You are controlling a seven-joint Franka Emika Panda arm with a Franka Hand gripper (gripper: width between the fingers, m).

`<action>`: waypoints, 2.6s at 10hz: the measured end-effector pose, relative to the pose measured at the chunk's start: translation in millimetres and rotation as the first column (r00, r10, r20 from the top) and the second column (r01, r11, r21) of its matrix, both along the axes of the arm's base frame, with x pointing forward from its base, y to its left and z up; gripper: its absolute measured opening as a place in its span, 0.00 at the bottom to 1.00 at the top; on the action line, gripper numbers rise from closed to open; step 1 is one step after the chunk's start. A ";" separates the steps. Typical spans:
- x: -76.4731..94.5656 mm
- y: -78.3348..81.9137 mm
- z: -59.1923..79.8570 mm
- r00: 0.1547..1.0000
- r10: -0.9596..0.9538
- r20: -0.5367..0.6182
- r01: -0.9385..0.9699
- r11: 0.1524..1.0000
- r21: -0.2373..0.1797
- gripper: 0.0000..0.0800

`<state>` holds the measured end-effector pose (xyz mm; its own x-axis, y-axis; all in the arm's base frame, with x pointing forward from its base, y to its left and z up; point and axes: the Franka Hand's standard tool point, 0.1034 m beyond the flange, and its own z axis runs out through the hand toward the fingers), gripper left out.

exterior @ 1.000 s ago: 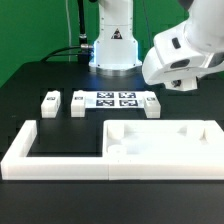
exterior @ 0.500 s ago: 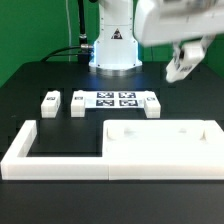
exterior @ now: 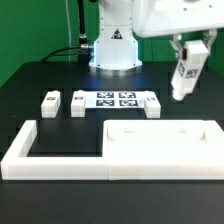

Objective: Assemble desk

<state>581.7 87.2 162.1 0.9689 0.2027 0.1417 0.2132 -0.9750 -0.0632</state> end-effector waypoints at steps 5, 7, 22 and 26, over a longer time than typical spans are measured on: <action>37.9 3.8 3.4 0.931 -0.023 0.363 0.008 0.999 0.042 0.36; 39.6 1.0 -1.7 0.891 -0.026 0.452 0.008 0.999 0.043 0.36; 61.6 21.0 -33.5 0.896 -0.019 0.445 -0.009 0.998 0.060 0.36; 57.5 15.8 -33.4 0.896 -0.012 0.444 -0.012 0.999 0.052 0.36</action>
Offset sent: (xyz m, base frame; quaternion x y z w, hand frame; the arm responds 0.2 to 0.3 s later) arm 0.0000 0.0000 0.0000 0.0000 0.1938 0.0000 0.9810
